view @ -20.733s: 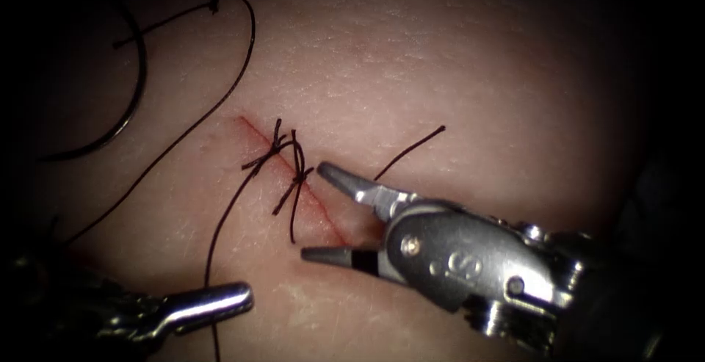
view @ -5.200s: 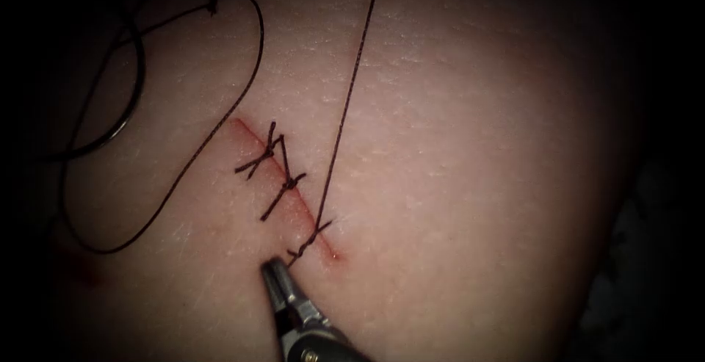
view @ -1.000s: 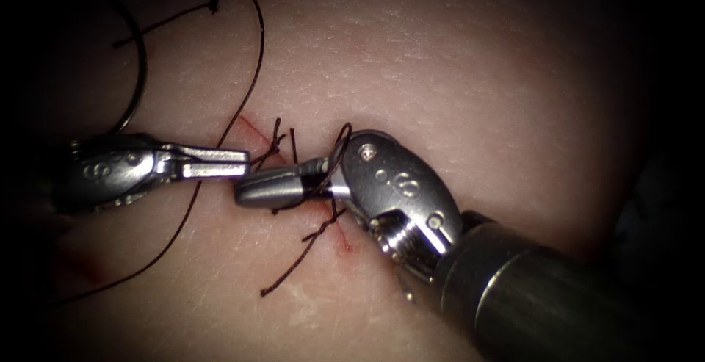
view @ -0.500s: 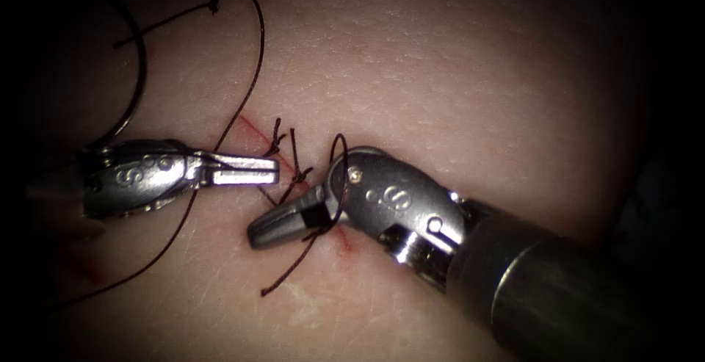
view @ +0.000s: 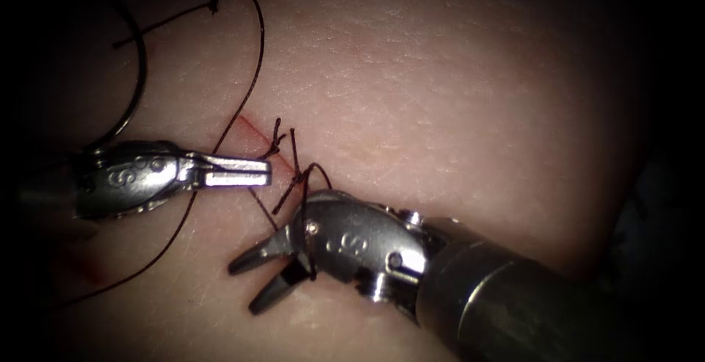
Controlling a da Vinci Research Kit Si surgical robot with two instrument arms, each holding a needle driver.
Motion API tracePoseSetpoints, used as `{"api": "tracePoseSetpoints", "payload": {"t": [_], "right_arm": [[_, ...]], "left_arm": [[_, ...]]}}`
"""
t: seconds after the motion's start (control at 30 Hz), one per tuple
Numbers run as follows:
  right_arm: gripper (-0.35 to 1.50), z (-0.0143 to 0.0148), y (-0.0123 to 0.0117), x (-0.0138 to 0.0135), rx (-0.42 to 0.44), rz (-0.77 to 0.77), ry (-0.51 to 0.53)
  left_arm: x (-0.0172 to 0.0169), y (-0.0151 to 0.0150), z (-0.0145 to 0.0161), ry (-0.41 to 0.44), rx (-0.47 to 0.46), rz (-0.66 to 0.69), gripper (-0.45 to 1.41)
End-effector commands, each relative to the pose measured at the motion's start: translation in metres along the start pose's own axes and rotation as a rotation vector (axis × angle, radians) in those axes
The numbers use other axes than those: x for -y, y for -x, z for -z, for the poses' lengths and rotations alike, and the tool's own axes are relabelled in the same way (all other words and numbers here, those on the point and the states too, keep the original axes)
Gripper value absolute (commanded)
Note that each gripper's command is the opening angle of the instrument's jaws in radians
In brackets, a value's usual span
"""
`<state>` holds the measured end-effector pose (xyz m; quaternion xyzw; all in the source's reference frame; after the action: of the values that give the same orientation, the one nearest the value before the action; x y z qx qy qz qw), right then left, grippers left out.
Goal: Wound Closure
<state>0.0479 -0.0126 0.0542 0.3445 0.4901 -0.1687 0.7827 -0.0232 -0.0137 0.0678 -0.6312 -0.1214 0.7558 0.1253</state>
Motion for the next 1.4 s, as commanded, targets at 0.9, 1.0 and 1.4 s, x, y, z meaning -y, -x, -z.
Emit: {"api": "tracePoseSetpoints", "payload": {"t": [0.9, 1.0, 1.4], "right_arm": [[-0.18, -0.0032, 0.0015, -0.0008, 0.367, 0.055, -0.003], [-0.35, -0.0028, 0.0015, -0.0006, 0.385, 0.055, -0.010], [-0.35, 0.0006, 0.0003, -0.0008, 0.249, 0.040, 0.066]], "left_arm": [[-0.0016, 0.0016, 0.0000, 0.007, 0.005, -0.009, -0.45], [-0.0018, 0.0016, 0.0003, 0.006, 0.008, -0.010, -0.45], [-0.0040, 0.0018, 0.0013, -0.009, 0.026, -0.010, -0.45]]}}
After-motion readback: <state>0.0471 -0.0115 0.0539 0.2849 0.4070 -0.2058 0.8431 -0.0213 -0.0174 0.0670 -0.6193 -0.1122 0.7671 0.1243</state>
